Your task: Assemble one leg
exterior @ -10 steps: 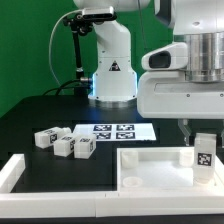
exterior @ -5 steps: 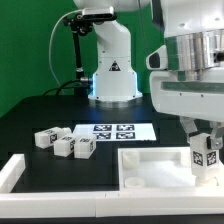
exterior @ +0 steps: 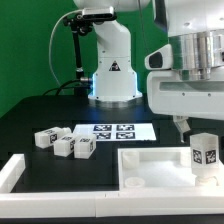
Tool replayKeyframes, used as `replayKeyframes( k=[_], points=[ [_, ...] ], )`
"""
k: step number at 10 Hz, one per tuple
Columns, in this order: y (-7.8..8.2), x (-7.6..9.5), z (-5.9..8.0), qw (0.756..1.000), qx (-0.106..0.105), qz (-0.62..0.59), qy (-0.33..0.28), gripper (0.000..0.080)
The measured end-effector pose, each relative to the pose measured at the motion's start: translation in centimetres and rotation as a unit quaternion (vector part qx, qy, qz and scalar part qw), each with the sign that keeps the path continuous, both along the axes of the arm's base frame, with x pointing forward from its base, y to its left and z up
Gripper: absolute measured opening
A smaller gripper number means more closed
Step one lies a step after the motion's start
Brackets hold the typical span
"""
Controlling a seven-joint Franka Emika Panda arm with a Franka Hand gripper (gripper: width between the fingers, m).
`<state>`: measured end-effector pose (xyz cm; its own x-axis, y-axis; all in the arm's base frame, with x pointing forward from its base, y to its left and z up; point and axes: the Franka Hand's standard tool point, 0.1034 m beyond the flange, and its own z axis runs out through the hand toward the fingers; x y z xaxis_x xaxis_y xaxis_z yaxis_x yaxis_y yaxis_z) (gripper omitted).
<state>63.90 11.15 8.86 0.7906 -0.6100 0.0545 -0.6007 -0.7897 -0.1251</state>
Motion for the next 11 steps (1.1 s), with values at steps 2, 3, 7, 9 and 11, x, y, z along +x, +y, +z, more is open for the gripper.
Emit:
replayKeyframes(
  k=[2,3,7,9,11],
  points=[
    [0.26,-0.16,-0.18,0.997,-0.012,0.073,-0.004,0.0642],
    [0.12,-0.13,-0.18,0.994,-0.016,0.104,-0.006,0.0647],
    [-0.24,-0.23,-0.5,0.948,-0.06,0.314,-0.008,0.0649],
    [-0.26,-0.22,-0.49,0.955,-0.057,0.29,-0.007,0.0525],
    [-0.22,-0.21,-0.48,0.967,-0.052,0.249,-0.006,0.0386]
  ],
)
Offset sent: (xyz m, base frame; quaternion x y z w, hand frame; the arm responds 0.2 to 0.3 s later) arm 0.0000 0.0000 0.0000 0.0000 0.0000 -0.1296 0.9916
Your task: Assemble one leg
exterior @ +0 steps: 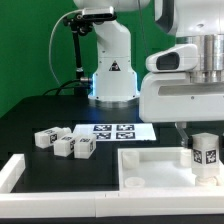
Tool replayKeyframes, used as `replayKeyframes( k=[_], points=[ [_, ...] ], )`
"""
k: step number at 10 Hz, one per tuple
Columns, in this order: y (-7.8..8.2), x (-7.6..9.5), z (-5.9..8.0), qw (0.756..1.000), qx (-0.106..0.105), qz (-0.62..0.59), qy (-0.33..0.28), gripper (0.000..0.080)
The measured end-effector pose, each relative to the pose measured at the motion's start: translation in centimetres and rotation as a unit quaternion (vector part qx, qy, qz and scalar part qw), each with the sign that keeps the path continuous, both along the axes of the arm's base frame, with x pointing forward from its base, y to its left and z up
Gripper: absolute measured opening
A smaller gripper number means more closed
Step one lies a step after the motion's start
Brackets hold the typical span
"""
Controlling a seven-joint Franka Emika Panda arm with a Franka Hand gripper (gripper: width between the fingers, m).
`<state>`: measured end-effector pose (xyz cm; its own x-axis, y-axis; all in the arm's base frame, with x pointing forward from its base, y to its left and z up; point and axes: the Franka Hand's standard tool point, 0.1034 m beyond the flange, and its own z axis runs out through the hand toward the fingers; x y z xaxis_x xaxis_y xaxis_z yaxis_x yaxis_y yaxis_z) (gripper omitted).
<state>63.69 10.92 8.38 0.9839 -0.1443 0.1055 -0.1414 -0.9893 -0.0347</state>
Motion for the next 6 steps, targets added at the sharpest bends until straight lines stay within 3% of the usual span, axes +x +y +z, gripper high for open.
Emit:
replayKeyframes(
  k=[1,4,6],
  points=[
    [0.01,-0.01,-0.01,1.0,0.003,-0.024,0.001,0.0286],
    [0.03,0.41,-0.12,0.988,0.021,-0.151,0.002,0.0286],
    [-0.36,0.54,-0.19,0.953,0.044,-0.3,0.006,0.0286]
  ],
)
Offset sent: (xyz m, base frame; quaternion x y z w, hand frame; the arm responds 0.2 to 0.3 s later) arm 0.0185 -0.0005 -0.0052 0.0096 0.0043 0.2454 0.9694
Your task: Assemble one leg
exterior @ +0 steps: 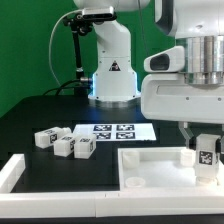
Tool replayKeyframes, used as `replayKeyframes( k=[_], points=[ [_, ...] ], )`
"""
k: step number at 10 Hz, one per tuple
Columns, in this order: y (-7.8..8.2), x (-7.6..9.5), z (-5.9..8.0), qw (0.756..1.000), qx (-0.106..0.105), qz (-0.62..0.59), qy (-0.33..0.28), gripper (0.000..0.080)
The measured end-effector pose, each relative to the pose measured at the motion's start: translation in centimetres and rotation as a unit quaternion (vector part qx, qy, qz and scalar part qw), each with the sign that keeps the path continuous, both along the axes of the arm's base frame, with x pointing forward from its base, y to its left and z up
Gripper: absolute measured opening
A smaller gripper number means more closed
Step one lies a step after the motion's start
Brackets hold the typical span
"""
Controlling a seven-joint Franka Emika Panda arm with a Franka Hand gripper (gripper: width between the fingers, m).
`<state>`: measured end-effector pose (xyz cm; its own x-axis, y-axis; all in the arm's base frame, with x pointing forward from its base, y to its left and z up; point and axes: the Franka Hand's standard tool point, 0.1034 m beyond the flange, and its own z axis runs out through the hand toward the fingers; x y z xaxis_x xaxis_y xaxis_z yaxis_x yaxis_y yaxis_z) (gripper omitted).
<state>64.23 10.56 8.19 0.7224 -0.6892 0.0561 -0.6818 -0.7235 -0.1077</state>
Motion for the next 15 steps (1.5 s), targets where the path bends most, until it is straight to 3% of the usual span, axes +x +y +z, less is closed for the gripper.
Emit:
replayKeyframes(
  k=[4,6,7,8,9,11,14,15],
  points=[
    [0.0,-0.4,0.0,0.958,0.066,-0.277,0.02,0.0287],
    [0.0,-0.5,-0.1,0.958,0.066,-0.278,0.021,0.0287],
    [0.1,-0.6,-0.2,0.963,0.058,-0.261,0.022,0.0393],
    [0.5,-0.9,-0.2,0.984,0.033,-0.173,0.022,0.0529],
    [0.3,-0.8,-0.3,0.998,0.017,-0.064,0.015,0.0611],
    [1.1,-1.1,-0.4,0.998,-0.006,0.069,0.013,0.0642],
    [0.7,-1.0,-0.4,0.989,-0.015,0.147,0.009,0.0649],
    [0.4,-0.7,-0.2,0.969,-0.031,0.243,0.004,0.0649]
  ],
)
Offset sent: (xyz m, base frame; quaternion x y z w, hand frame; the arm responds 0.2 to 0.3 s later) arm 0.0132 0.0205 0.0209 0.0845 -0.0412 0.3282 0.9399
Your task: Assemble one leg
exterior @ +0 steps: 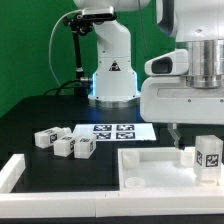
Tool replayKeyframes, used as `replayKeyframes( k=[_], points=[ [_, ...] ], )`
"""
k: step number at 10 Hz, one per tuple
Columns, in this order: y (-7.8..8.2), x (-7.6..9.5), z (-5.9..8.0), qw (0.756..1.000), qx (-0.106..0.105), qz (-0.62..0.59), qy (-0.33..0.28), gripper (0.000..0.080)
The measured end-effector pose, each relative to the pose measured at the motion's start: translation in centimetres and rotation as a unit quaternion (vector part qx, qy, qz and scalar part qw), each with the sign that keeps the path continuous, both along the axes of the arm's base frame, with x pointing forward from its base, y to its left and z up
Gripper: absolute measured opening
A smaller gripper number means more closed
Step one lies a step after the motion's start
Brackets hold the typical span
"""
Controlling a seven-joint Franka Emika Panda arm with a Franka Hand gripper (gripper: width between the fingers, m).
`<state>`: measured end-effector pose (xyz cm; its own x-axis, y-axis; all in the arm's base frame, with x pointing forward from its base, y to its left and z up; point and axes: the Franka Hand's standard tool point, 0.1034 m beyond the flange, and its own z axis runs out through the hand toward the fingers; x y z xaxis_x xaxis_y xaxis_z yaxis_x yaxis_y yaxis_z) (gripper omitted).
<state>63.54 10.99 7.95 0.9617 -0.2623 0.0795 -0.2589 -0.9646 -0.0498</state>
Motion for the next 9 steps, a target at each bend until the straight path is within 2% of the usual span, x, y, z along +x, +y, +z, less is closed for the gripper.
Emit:
replayKeyframes(
  k=[1,2,3,4,5,6,8,9],
  points=[
    [-0.12,0.39,0.27,0.998,-0.007,0.054,-0.006,0.0649],
    [-0.06,0.31,0.19,1.0,-0.004,0.031,-0.004,0.0649],
    [-0.1,0.32,0.19,1.0,-0.004,0.029,-0.004,0.0555],
    [-0.08,0.32,0.19,1.0,-0.002,0.007,-0.004,0.0555],
    [-0.05,0.31,0.19,1.0,0.002,-0.03,-0.003,0.0372],
    [-0.02,0.31,0.19,0.998,0.005,-0.059,-0.002,0.0285],
    [0.06,0.38,0.11,0.988,0.012,-0.156,-0.001,0.0285],
    [0.05,0.36,0.11,0.974,0.018,-0.225,0.002,0.0285]
  ],
)
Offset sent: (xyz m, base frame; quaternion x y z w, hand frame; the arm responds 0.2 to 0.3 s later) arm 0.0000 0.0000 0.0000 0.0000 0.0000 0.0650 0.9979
